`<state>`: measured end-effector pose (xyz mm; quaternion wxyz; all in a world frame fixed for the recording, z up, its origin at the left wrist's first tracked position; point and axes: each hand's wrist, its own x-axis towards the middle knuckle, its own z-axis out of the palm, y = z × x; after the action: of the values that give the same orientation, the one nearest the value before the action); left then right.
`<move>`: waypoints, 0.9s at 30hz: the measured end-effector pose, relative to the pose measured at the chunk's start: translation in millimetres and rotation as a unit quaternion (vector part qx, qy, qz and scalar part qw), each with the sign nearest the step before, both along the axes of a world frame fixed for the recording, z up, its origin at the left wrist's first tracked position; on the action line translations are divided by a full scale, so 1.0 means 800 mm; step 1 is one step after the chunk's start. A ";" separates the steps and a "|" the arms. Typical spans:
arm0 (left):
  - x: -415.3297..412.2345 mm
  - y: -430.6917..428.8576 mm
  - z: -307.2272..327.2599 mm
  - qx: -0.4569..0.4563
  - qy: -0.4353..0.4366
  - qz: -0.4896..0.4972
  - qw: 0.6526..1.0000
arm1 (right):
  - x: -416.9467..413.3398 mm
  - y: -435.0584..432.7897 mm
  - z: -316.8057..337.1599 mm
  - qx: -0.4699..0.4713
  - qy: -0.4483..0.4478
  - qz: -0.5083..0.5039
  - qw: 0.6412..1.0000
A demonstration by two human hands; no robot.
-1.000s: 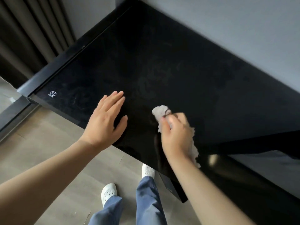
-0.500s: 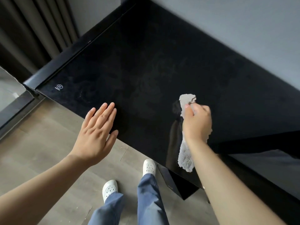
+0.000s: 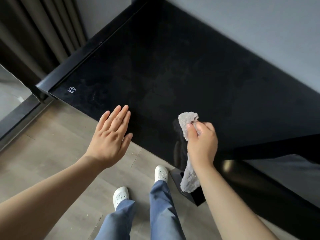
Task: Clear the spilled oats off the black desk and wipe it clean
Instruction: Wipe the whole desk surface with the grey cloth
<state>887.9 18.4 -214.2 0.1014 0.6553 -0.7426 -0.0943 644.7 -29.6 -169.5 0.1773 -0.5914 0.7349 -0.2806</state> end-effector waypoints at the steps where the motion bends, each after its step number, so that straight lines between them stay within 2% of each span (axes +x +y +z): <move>1: 0.000 0.000 0.000 0.003 -0.003 0.000 1.000 | 0.006 0.000 -0.008 0.001 0.012 -0.010 1.000; 3: 0.002 0.000 0.001 0.008 -0.005 -0.002 1.000 | 0.026 0.021 -0.021 -0.004 0.024 -0.004 1.000; 6: 0.010 0.002 0.000 0.017 -0.004 -0.006 1.000 | 0.054 0.077 -0.030 -0.014 0.001 0.063 0.998; 11: 0.015 0.002 0.000 0.042 0.001 -0.021 0.999 | 0.066 0.128 -0.016 0.059 -0.079 0.163 0.982; 14: 0.014 -0.001 0.004 0.076 0.012 -0.031 0.997 | 0.053 0.118 0.012 0.025 -0.091 0.121 0.988; 16: 0.013 -0.001 0.008 0.094 0.008 -0.034 0.995 | 0.042 0.100 0.021 0.005 -0.069 0.081 0.994; 21: 0.017 0.000 0.030 0.112 0.009 -0.031 0.993 | 0.053 0.070 -0.001 0.072 0.016 0.033 0.997; 23: 0.024 0.000 0.033 0.116 0.016 -0.034 0.993 | 0.072 0.085 -0.010 0.076 0.034 0.047 0.995; 27: 0.037 0.000 0.038 0.136 0.018 -0.042 0.990 | 0.079 0.119 0.004 0.149 -0.074 0.129 0.978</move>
<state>917.3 18.7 -183.9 0.0208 0.6298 -0.7476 -0.2099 708.1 65.8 -166.2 0.3518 -0.6260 0.6707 -0.1857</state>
